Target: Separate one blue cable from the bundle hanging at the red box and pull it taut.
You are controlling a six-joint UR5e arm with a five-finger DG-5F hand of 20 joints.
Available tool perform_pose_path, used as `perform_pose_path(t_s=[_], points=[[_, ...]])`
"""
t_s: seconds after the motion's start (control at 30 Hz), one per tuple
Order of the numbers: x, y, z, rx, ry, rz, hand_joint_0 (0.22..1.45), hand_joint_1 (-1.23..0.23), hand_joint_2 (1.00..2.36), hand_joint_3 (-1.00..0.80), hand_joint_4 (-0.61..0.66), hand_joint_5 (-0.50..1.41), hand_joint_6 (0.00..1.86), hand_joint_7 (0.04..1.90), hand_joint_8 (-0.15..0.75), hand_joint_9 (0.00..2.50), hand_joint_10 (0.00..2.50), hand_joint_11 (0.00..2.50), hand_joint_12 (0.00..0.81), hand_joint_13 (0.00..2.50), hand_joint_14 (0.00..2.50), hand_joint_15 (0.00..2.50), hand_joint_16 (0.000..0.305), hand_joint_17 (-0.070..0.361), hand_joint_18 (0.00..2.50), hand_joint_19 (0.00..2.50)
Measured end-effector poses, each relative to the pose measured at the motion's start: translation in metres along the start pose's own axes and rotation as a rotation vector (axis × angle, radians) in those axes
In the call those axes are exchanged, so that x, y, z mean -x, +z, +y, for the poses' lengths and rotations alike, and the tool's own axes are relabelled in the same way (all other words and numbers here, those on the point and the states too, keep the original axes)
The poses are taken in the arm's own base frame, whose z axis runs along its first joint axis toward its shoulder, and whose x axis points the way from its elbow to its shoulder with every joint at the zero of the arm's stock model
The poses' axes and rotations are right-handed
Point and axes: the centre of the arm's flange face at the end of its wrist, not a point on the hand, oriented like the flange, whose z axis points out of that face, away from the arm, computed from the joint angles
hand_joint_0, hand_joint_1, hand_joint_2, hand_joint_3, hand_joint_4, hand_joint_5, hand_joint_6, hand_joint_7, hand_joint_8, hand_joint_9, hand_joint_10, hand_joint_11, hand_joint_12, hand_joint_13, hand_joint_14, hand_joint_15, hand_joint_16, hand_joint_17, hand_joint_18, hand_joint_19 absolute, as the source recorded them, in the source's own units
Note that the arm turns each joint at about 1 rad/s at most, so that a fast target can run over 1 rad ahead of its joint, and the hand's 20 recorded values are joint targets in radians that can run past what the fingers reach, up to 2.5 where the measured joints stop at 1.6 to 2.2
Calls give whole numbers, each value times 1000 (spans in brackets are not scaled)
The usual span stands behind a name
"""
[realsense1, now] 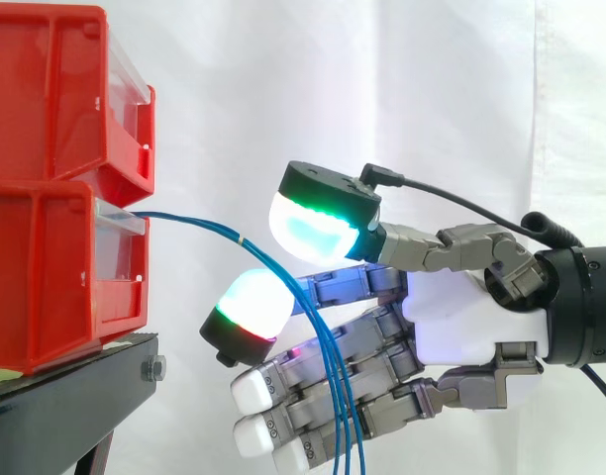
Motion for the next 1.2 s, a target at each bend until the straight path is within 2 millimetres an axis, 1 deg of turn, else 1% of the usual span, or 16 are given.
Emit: perform_pose_path(t_s=[0.1, 0.13, 0.2, 0.23, 0.27, 0.3, 0.33, 0.57, 0.7, 0.87, 1.03, 1.2], points=[[0, 0, 0, 0, 0, -1, 617, -537, 1016, -326, 103, -154, 666, 1124, 278, 783, 16, 538, 304, 665, 13, 331, 35, 79, 435, 409], [0, 0, 0, 0, 0, -1, 615, -538, 1017, -308, 104, -164, 699, 1068, 277, 782, 17, 547, 304, 671, 13, 336, 35, 79, 438, 411], [0, 0, 0, 0, 1, 0, 615, -544, 1018, -288, 117, -174, 729, 1032, 275, 777, 17, 564, 305, 673, 13, 342, 35, 79, 441, 410], [0, 0, 0, 0, 2, 0, 614, -549, 1018, -281, 126, -182, 757, 977, 276, 777, 17, 573, 305, 676, 13, 349, 35, 79, 444, 409], [0, 0, 0, 0, 3, 0, 612, -554, 1018, -276, 126, -186, 768, 972, 276, 776, 19, 582, 304, 677, 13, 347, 35, 79, 447, 416], [0, 0, 0, 0, 3, 0, 611, -601, 1018, -272, 119, -192, 780, 1001, 277, 774, 20, 605, 306, 682, 14, 360, 35, 79, 451, 407], [0, 0, 0, 0, 4, 0, 614, -623, 1019, -266, 133, -209, 829, 925, 276, 775, 20, 610, 307, 691, 15, 362, 35, 80, 454, 407], [0, 0, 1, 1, 4, -1, 631, -671, 1020, -259, 123, -222, 873, 886, 278, 781, 20, 670, 307, 707, 16, 381, 36, 80, 479, 406], [0, 0, 1, 1, 0, -3, 648, -695, 1019, -280, 109, -223, 878, 880, 279, 789, 21, 713, 309, 723, 15, 388, 36, 80, 488, 411], [0, 0, 1, 2, -1, -4, 671, -732, 1016, -322, 102, -224, 887, 830, 279, 800, 19, 744, 306, 729, 17, 392, 35, 79, 500, 411], [0, 0, 1, 2, 0, -3, 698, -767, 1008, -415, 113, -228, 893, 832, 273, 802, 21, 764, 304, 731, 17, 397, 35, 79, 505, 410], [0, 0, 1, 1, 3, 0, 702, -760, 1002, -471, 121, -227, 897, 827, 272, 806, 21, 768, 302, 731, 17, 397, 35, 79, 507, 409]])
